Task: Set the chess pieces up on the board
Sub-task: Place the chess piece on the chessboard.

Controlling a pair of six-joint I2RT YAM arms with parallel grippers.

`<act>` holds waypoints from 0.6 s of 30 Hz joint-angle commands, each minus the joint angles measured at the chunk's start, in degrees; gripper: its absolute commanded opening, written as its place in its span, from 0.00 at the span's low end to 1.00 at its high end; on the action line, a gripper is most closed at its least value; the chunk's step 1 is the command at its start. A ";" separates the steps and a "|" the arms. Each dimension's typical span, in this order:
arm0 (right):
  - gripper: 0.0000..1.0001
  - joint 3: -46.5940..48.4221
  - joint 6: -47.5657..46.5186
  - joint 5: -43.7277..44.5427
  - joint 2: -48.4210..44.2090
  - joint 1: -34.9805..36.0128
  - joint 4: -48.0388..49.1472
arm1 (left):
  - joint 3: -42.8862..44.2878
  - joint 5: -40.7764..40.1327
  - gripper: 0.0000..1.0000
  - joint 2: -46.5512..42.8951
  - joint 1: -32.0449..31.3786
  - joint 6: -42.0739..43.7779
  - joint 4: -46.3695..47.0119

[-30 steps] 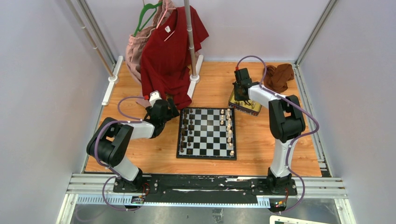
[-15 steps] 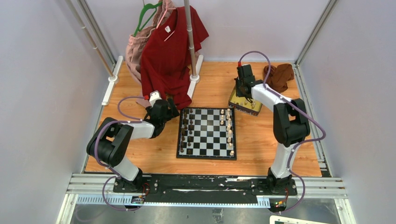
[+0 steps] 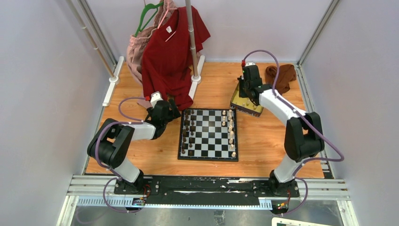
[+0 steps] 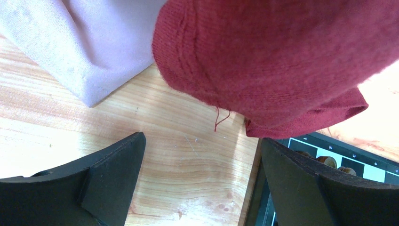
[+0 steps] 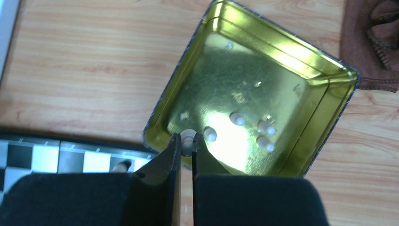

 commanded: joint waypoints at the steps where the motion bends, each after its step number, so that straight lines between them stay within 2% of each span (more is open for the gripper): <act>1: 0.00 -4.13 -1.54 -1.18 -5.77 5.35 -2.62 | -1.27 -1.13 1.00 -0.03 0.46 -0.02 -2.91; 10: 0.00 -12.56 -1.75 6.05 -15.08 18.44 -5.41 | -1.51 -0.96 1.00 -0.23 0.46 -0.01 -2.87; 18: 0.00 -16.21 0.95 10.59 -16.88 27.49 -6.91 | -1.92 -0.79 1.00 -0.57 0.46 0.16 -2.55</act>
